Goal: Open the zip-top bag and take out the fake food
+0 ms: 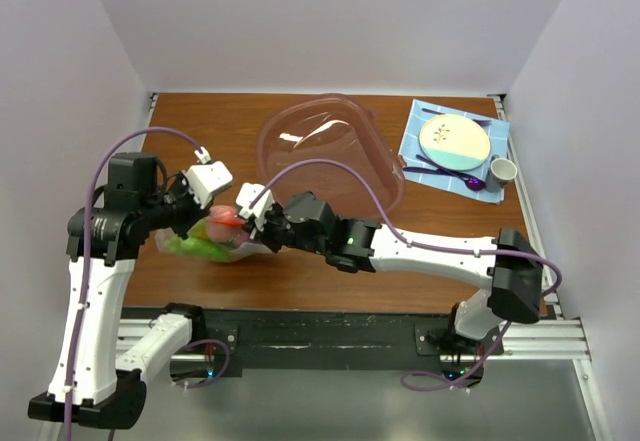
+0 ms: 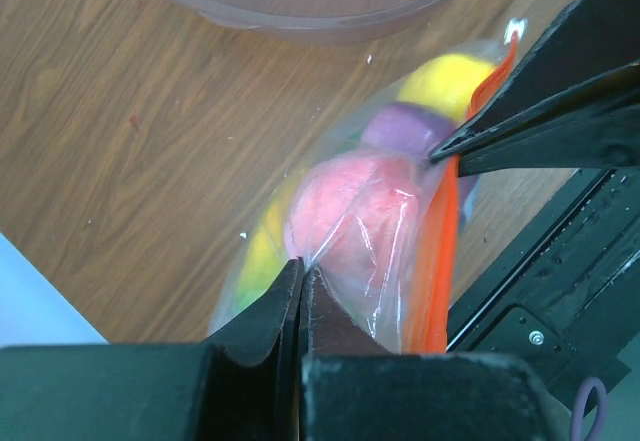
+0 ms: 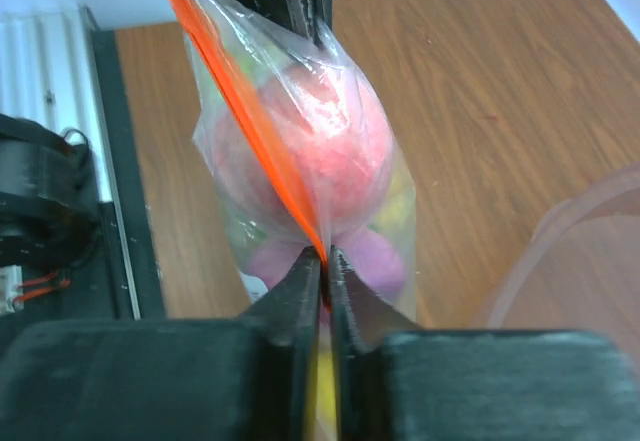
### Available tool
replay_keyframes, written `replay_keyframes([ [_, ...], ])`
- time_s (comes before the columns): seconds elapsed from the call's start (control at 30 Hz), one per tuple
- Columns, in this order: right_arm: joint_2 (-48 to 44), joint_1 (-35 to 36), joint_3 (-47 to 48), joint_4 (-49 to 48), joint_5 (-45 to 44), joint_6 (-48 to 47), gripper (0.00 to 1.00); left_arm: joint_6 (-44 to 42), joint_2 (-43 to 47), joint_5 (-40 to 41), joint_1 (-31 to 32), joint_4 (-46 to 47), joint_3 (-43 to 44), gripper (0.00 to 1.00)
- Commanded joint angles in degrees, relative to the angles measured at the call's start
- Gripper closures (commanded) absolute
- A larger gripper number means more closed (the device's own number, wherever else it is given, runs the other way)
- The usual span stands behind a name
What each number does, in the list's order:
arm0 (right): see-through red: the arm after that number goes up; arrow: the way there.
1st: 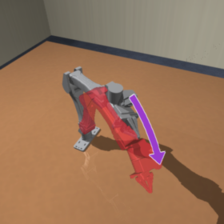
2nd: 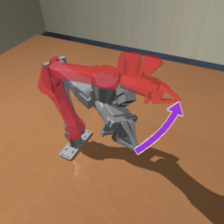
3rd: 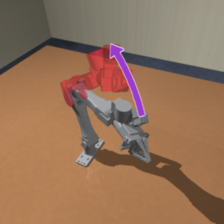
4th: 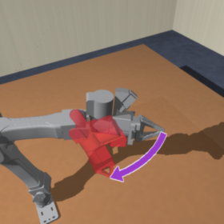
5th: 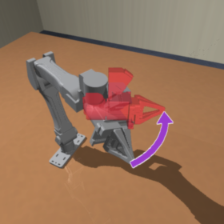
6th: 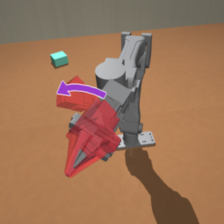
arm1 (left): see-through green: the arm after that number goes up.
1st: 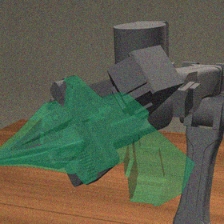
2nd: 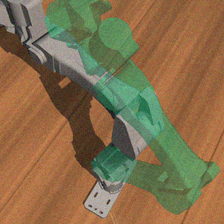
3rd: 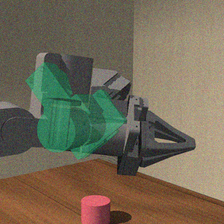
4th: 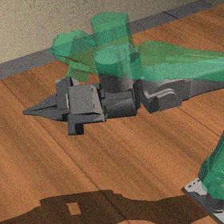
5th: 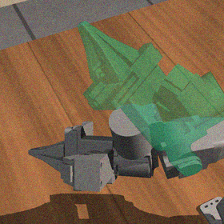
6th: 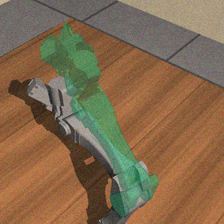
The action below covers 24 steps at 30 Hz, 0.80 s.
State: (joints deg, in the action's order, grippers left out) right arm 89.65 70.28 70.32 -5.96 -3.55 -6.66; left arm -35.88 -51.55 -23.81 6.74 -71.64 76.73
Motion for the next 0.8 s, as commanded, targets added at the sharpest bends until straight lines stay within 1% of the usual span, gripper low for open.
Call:
replay_keyframes([
  [0.0, 2.02, 0.21, 6.40, 5.42, -1.98, -0.38, 1.00, -1.04, 1.63, -3.43, -0.33, 2.11, 0.88, 0.96],
  [0.07, 1.59, 0.21, 6.23, 5.52, -2.07, -0.38, 1.00, -0.60, 2.07, -2.65, -0.33, 3.34, 0.27, 0.71],
  [0.1, 1.32, 0.21, 6.14, 5.17, -1.99, -0.38, 1.00, -0.86, 2.59, -2.73, -0.33, 4.30, 0.26, 0.45],
  [0.2, 0.62, 0.21, 6.58, 5.42, -2.51, -0.37, 1.00, -1.47, 3.73, -3.25, -0.33, 5.98, 0.96, 0.19],
  [0.3, 0.27, 0.21, 7.90, 5.78, -2.78, -0.55, 1.00, -3.23, 3.39, -5.71, -0.33, 4.76, 3.33, 0.12],
  [0.37, -0.17, 0.29, 8.42, 7.10, -2.69, -0.55, 1.00, -5.15, 2.95, -8.95, -0.33, 2.31, 5.62, 0.11],
  [0.47, -1.40, 0.21, 9.21, 7.27, -3.04, -0.73, 1.00, -7.62, 2.94, -14.48, -0.33, 0.10, 7.29, 0.10],
  [0.63, -4.29, 0.21, 12.29, 12.01, -4.09, -2.75, 1.00, -7.63, 2.95, -16.70, -0.33, 1.24, 10.71, 0.10],
  [0.73, -7.01, 0.21, 13.08, 14.39, -4.62, -3.71, 1.00, -7.54, 1.02, -20.12, -0.33, -0.17, 14.31, 0.09],
  [0.77, -7.72, 0.21, 12.56, 14.74, -4.80, -3.89, 1.00, -7.02, -0.12, -22.57, -0.24, -0.95, 15.11, 0.09],
])
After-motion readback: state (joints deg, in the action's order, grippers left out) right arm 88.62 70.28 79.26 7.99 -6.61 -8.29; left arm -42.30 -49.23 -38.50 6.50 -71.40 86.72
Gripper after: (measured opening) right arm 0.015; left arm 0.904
